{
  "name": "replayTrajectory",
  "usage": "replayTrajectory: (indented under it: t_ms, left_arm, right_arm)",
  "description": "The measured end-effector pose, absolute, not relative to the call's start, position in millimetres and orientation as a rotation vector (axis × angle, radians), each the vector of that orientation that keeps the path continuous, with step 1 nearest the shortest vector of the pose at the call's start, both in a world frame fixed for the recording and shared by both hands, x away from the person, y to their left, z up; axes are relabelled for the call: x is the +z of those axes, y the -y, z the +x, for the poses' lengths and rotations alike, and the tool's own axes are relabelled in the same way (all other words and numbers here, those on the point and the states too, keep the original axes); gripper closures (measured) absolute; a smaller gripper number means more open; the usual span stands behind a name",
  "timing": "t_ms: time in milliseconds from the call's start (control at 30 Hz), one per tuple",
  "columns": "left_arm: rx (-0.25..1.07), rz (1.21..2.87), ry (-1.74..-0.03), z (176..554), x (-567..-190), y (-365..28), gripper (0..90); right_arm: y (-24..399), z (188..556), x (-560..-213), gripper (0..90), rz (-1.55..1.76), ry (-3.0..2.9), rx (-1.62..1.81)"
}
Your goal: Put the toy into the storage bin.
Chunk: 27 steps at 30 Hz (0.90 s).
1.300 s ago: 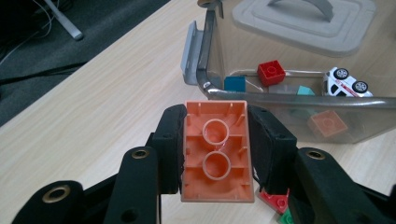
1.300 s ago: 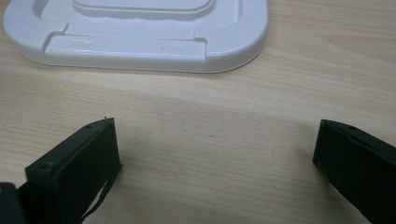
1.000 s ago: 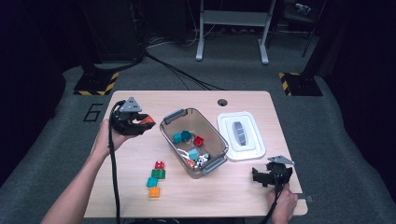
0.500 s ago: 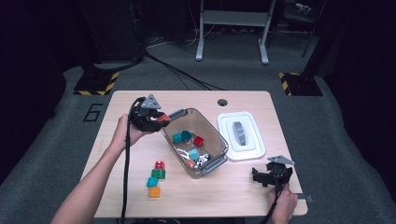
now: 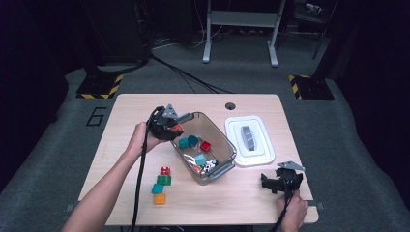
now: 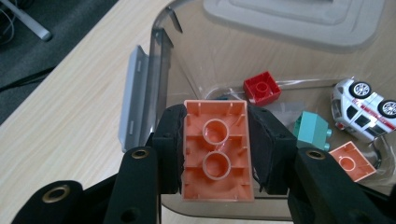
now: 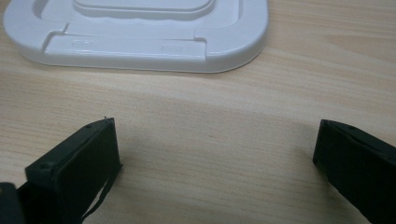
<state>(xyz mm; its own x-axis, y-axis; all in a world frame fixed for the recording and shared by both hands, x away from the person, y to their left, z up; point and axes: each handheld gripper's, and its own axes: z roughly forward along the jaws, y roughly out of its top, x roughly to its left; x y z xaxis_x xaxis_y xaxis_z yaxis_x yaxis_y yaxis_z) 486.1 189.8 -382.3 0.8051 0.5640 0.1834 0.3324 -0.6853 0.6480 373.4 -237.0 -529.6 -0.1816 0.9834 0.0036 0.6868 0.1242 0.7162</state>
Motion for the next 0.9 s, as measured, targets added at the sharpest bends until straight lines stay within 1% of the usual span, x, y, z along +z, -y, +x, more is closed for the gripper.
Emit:
replayTrajectory:
  t_ms: [267,433,500,567,600,733,833,900]
  left_arm:
    - [0.513,2.432,-0.650,486.6,-389.9,-183.1,58.7]
    - [0.520,2.432,-0.651,486.6,-391.3,-182.2,58.2]
    - [0.522,2.419,-0.672,486.8,-391.1,-183.3,52.6]
    - [0.508,2.399,-0.690,486.3,-389.8,-186.1,43.8]
    - [0.510,2.396,-0.685,485.9,-388.6,-187.8,41.5]
    - [0.522,2.329,-0.698,478.9,-379.9,-197.5,27.8]
    - [0.531,2.292,-0.714,470.5,-371.4,-207.1,20.1]
    - [0.545,2.266,-0.719,464.5,-366.2,-214.4,16.8]
  right_arm:
    - [237.0,373.4,-529.6,0.0,1.609,-1.930,0.817]
    - [236.9,373.4,-529.6,0.0,1.609,-1.929,0.818]
    - [236.9,373.4,-529.6,0.0,1.609,-1.929,0.817]
    - [236.9,373.4,-529.6,0.0,1.608,-1.929,0.817]
    - [236.9,373.3,-529.6,0.0,1.609,-1.929,0.818]
    - [236.9,373.3,-529.6,0.0,1.609,-1.929,0.818]
    - [236.9,373.4,-529.6,0.0,1.608,-1.930,0.817]
    - [236.9,373.3,-529.6,0.0,1.609,-1.929,0.817]
